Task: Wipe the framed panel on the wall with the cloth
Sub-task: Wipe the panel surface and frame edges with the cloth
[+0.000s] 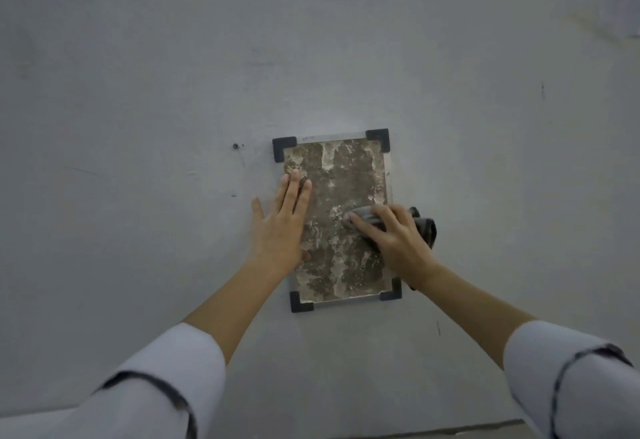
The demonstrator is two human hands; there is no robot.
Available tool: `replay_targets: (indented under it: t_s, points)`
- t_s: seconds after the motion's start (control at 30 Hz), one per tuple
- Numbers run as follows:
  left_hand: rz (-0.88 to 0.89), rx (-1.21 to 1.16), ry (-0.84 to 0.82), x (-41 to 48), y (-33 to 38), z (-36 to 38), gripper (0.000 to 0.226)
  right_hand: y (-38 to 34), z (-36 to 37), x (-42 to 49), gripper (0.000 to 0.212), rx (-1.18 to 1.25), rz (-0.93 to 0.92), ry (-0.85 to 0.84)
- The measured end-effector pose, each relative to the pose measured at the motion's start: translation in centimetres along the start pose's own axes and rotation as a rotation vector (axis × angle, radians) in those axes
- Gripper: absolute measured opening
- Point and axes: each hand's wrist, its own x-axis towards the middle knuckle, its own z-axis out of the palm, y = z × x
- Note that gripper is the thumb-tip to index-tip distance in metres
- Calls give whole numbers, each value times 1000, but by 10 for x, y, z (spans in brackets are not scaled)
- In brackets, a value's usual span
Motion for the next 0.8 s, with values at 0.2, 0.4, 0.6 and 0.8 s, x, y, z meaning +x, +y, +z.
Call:
replay_targets:
  t_s: [0.2,0.4,0.6,0.8]
  points:
    - [19,12,-15,-3,-3,-2,135,38,-39,92,27,49,209,190]
    - [26,3,-11,-3,-4,-2,135,27,-23,101,47,6,285,136]
    - [17,12,2,-1,-2,-1,131,4,-3,-20,62,21,32,-31]
    - [26,12,-8,-5,-5,-5,133,35,-31,76,30,38,195,190]
